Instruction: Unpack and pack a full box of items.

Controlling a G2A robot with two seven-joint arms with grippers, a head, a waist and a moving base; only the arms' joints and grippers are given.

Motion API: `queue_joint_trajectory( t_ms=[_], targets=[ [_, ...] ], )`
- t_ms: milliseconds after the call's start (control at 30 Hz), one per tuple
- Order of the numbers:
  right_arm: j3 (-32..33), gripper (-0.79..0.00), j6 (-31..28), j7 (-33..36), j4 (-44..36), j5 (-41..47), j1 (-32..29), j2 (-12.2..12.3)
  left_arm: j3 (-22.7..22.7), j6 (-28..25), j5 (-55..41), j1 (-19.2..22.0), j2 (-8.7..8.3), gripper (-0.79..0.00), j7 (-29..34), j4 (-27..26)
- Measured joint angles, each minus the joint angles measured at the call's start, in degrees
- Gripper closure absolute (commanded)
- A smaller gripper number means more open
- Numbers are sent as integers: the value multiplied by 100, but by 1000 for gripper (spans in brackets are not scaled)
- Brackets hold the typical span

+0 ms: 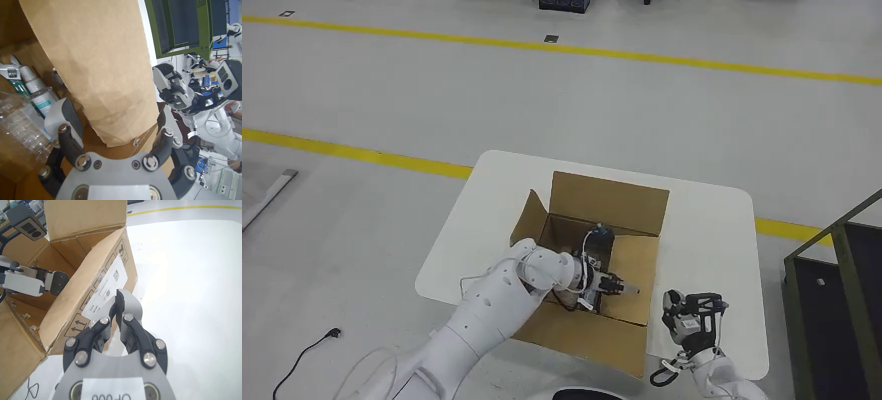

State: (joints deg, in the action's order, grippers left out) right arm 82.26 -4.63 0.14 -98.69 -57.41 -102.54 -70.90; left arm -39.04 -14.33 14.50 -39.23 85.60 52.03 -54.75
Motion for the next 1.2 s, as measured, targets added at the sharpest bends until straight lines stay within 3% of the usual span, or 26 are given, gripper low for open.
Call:
queue_joint_trajectory(
  t_ms=[333,733,933,1200],
  targets=[
    [-227,0,-193,29,248,210,257,-38,-347,-541,-1353,-18,85,-785,26,445],
    [271,0,92,-154,-275,206,36,0,-418,-966,-1973,235,203,-785,64,29],
    [938,0,493,-315,-799,379,-294,26,88,-1233,-2151,539,516,-785,38,201],
    [1896,0,784,-304,-1357,864,-698,36,894,-1654,-2293,1065,1160,-785,-132,996]
  ],
)
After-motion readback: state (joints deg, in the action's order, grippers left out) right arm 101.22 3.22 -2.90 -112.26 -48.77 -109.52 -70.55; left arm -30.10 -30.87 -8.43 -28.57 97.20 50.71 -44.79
